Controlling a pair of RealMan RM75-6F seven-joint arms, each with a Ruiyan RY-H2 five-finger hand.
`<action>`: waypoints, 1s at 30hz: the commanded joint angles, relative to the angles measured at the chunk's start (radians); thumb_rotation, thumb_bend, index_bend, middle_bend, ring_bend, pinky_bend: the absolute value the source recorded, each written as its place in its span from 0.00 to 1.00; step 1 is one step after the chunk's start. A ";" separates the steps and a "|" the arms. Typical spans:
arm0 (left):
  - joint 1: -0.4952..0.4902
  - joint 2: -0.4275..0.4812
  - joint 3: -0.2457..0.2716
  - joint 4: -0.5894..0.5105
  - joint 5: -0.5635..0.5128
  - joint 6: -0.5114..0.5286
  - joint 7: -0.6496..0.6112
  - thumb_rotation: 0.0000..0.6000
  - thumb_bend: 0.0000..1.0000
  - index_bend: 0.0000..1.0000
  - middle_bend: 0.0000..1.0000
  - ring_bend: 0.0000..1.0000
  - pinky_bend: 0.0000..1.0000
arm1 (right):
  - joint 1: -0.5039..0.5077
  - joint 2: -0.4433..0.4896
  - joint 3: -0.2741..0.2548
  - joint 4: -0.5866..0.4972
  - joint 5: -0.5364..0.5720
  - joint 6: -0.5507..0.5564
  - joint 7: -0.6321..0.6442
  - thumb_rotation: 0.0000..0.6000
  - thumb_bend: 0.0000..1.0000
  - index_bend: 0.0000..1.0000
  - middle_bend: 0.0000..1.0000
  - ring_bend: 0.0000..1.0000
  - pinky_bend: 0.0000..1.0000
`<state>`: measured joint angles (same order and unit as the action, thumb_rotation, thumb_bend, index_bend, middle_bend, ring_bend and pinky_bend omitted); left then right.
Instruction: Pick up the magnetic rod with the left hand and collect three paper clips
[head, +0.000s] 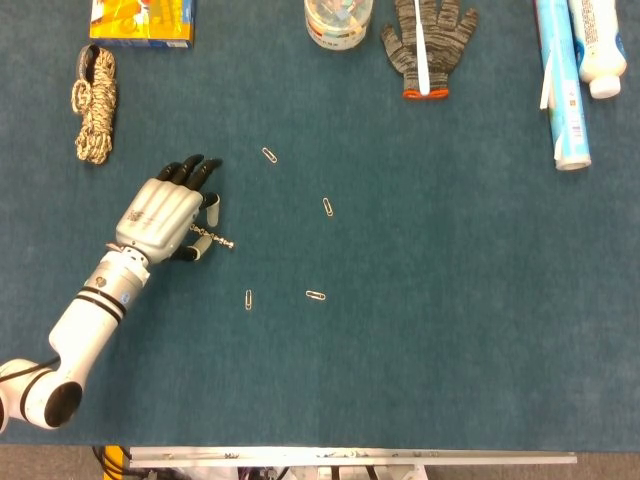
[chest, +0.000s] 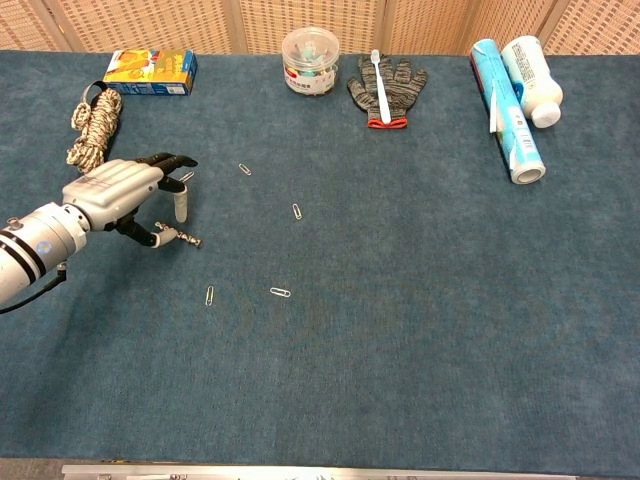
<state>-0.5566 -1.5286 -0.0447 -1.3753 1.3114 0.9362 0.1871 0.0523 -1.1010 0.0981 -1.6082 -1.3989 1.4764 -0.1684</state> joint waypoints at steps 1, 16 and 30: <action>0.003 -0.004 0.002 0.006 0.007 0.008 -0.012 1.00 0.32 0.53 0.20 0.07 0.14 | 0.000 0.000 0.000 0.000 0.001 -0.001 -0.001 1.00 0.00 0.49 0.36 0.26 0.44; 0.007 -0.023 0.009 0.047 0.035 0.029 -0.058 1.00 0.32 0.49 0.58 0.35 0.18 | -0.005 0.001 -0.002 -0.002 0.005 0.006 -0.004 1.00 0.00 0.49 0.36 0.26 0.44; 0.004 -0.004 0.014 0.030 0.032 0.025 -0.030 1.00 0.32 0.38 0.84 0.61 0.37 | -0.007 -0.003 -0.004 0.001 0.006 0.005 -0.008 1.00 0.00 0.49 0.36 0.26 0.44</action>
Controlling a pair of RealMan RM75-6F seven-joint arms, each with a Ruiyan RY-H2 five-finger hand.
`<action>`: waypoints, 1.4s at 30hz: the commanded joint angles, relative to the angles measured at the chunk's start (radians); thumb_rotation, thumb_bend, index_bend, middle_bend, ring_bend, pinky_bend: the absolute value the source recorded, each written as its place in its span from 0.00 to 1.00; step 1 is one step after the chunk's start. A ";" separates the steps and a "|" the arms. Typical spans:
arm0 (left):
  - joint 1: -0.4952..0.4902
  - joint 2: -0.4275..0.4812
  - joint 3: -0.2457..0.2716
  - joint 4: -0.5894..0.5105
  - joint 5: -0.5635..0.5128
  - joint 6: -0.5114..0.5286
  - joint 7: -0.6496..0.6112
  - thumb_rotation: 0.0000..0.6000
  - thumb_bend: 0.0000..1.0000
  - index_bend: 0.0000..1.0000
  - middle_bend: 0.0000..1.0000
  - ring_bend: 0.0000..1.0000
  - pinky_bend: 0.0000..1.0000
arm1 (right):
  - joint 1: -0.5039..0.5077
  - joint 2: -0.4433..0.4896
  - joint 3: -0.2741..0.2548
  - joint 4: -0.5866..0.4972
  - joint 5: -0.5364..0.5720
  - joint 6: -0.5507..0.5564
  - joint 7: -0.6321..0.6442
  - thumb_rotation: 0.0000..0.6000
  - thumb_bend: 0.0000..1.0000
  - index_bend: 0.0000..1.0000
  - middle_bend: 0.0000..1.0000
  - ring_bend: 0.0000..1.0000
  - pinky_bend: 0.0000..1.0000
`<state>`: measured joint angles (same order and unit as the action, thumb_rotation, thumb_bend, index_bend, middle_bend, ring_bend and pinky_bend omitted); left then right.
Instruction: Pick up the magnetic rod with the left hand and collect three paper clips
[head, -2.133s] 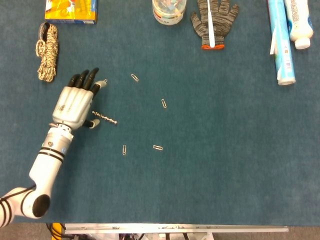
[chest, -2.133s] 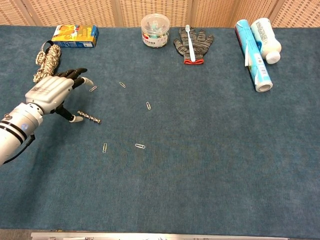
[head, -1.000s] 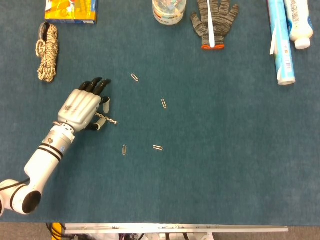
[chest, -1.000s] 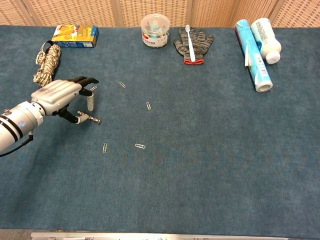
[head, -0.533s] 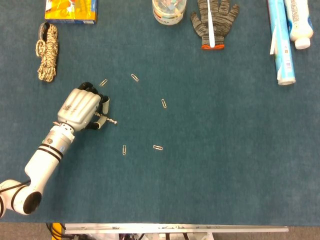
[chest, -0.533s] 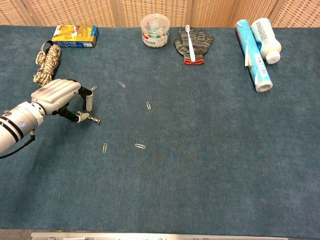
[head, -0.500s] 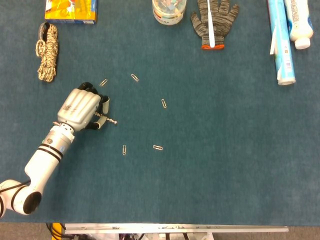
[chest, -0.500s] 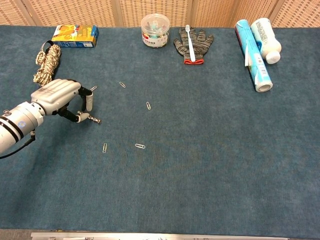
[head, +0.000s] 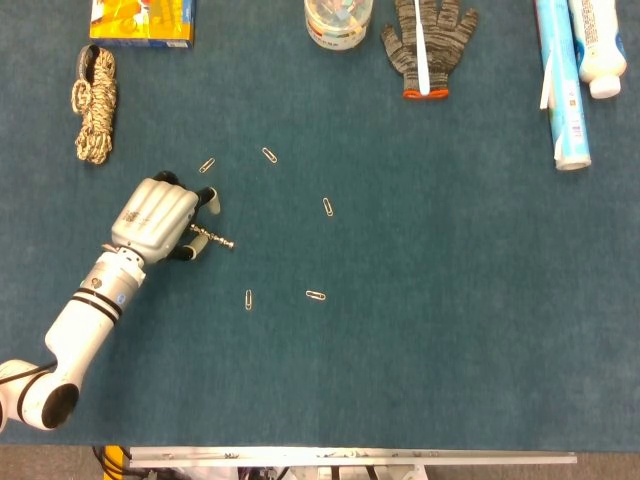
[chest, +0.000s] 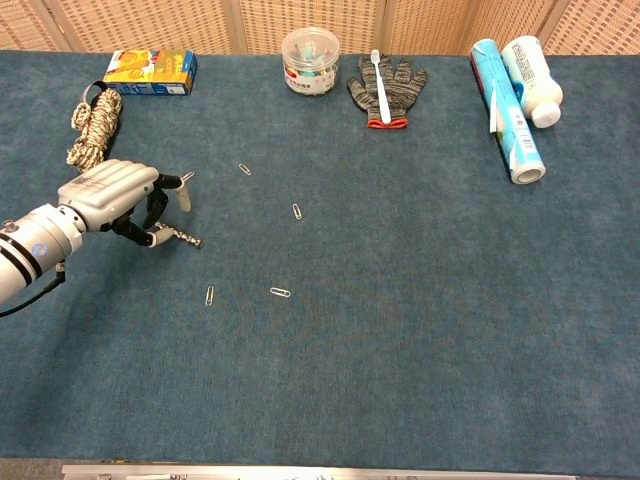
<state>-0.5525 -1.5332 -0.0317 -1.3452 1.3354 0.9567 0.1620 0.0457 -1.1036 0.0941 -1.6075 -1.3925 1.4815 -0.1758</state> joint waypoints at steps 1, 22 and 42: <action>-0.001 0.001 0.002 0.000 0.011 0.005 -0.008 1.00 0.32 0.38 0.89 0.66 0.42 | 0.000 0.000 0.000 0.000 0.000 0.000 0.000 1.00 0.00 0.49 0.36 0.26 0.44; -0.020 0.003 0.027 0.042 0.100 0.006 -0.117 1.00 0.22 0.47 1.00 0.94 0.78 | 0.003 -0.004 -0.002 0.004 0.000 -0.008 0.001 1.00 0.00 0.49 0.36 0.26 0.44; -0.030 -0.038 0.034 0.119 0.107 0.001 -0.055 1.00 0.22 0.50 1.00 0.93 0.78 | 0.006 -0.014 -0.006 0.013 0.002 -0.020 0.010 1.00 0.00 0.49 0.36 0.26 0.44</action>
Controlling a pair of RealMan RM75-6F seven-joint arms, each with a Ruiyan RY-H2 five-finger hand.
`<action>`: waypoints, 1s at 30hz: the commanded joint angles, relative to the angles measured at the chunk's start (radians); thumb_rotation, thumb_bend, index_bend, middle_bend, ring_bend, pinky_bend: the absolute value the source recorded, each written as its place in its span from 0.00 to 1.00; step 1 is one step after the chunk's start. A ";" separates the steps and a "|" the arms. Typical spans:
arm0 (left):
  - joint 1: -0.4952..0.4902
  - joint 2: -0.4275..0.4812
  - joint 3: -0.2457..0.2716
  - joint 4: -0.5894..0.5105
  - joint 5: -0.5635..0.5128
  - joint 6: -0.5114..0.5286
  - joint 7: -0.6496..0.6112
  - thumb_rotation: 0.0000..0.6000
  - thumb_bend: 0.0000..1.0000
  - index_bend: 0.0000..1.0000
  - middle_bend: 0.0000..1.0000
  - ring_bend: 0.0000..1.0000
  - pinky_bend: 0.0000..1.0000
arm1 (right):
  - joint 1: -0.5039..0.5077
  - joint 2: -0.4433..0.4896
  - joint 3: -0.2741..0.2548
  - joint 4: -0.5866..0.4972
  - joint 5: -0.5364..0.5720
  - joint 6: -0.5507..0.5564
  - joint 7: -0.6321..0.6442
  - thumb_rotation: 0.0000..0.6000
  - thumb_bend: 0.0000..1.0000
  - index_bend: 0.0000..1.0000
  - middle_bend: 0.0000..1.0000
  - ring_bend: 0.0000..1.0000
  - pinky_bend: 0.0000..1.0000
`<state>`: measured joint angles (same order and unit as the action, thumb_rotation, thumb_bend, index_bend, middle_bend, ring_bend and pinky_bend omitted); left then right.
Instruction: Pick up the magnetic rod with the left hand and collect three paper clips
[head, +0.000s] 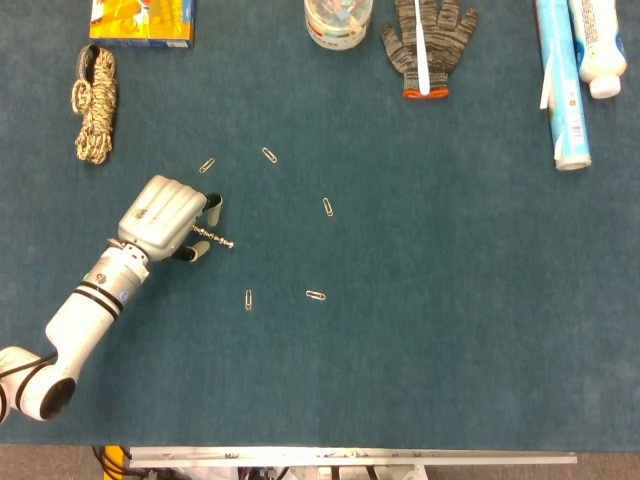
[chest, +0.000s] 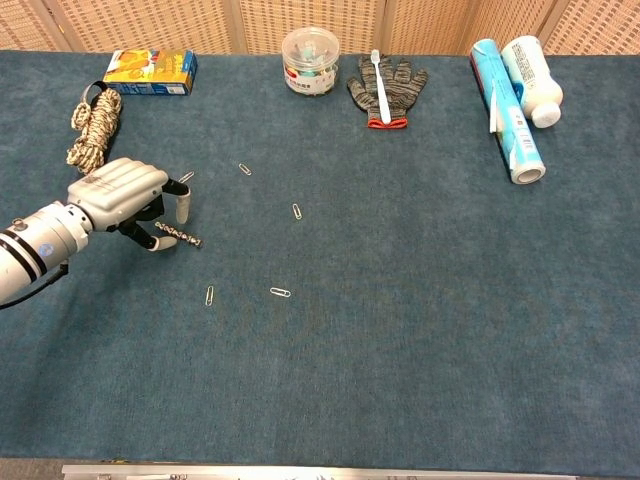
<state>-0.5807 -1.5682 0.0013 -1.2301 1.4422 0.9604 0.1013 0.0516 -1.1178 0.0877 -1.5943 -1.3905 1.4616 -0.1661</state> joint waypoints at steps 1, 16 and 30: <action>-0.003 -0.003 0.001 0.005 0.000 -0.003 0.007 1.00 0.22 0.51 1.00 0.93 0.78 | 0.000 0.000 0.000 0.000 0.001 0.000 -0.001 1.00 0.00 0.49 0.36 0.26 0.44; -0.015 0.010 0.015 0.019 0.023 -0.003 0.078 1.00 0.22 0.53 1.00 0.93 0.77 | -0.001 -0.006 -0.003 0.004 0.003 -0.003 -0.001 1.00 0.00 0.49 0.36 0.26 0.44; -0.030 0.013 0.020 0.035 0.032 -0.019 0.114 1.00 0.22 0.53 1.00 0.93 0.77 | 0.002 -0.012 -0.005 0.006 0.005 -0.012 -0.004 1.00 0.00 0.49 0.36 0.26 0.44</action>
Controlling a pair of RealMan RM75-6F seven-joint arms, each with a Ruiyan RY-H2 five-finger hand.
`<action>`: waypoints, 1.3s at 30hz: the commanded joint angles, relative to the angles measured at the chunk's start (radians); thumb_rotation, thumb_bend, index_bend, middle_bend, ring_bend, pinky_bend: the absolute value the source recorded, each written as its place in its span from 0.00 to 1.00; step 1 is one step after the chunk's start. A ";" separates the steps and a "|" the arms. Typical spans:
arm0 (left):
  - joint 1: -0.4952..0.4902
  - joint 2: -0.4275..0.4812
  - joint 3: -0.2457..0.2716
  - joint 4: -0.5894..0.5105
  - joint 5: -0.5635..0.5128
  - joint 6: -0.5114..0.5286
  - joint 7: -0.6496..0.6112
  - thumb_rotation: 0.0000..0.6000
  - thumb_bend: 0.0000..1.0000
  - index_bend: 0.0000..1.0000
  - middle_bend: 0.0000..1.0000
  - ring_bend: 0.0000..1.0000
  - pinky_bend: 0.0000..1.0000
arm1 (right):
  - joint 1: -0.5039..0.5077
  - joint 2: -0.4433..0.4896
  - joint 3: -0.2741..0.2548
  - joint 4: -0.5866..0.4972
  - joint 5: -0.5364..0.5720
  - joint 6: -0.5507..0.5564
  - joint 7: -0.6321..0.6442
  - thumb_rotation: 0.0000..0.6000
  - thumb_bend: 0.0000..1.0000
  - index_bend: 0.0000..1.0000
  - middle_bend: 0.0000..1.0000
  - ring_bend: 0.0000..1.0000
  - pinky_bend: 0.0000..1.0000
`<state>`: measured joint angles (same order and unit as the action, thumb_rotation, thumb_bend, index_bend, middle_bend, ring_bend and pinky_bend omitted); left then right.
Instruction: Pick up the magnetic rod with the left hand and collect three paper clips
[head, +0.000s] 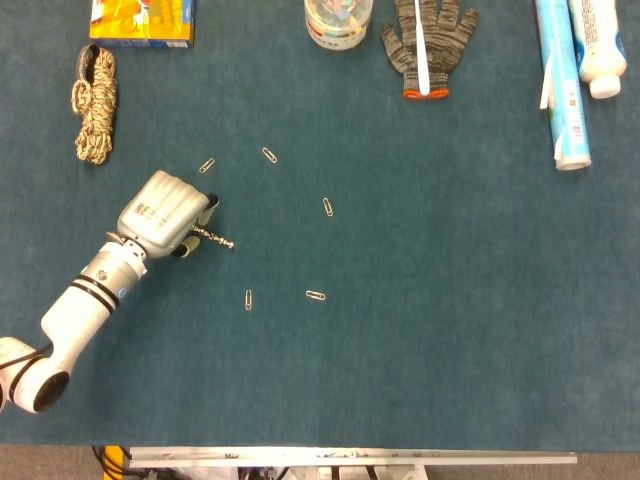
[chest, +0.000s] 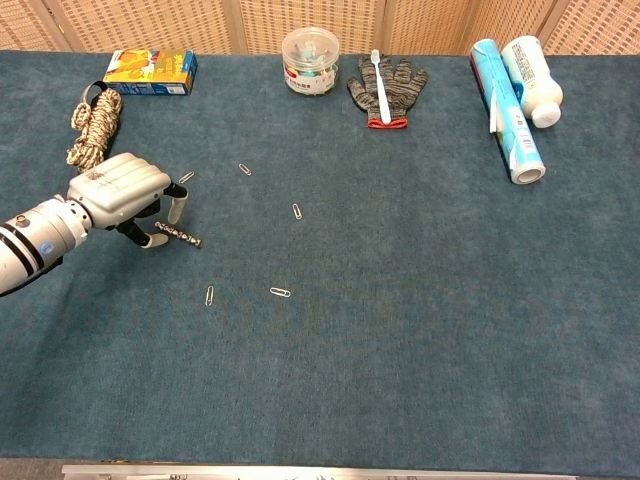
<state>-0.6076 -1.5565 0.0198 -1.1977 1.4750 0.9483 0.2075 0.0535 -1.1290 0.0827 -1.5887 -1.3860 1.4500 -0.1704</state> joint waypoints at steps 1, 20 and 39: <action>-0.004 0.001 0.002 0.005 -0.002 -0.011 0.013 1.00 0.22 0.53 1.00 0.93 0.77 | 0.001 -0.001 0.000 0.001 0.000 -0.001 0.000 1.00 0.00 0.49 0.36 0.26 0.44; -0.024 0.001 -0.001 0.000 -0.030 -0.053 0.080 1.00 0.22 0.53 1.00 0.93 0.77 | -0.001 -0.005 -0.002 0.008 0.001 -0.002 0.006 1.00 0.00 0.49 0.36 0.26 0.44; -0.030 0.011 -0.001 -0.018 -0.057 -0.071 0.126 1.00 0.31 0.54 1.00 0.93 0.77 | 0.002 -0.010 -0.001 0.012 0.001 -0.006 0.012 1.00 0.00 0.49 0.36 0.26 0.44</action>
<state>-0.6377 -1.5453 0.0190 -1.2151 1.4181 0.8778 0.3335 0.0558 -1.1388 0.0816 -1.5767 -1.3852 1.4434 -0.1588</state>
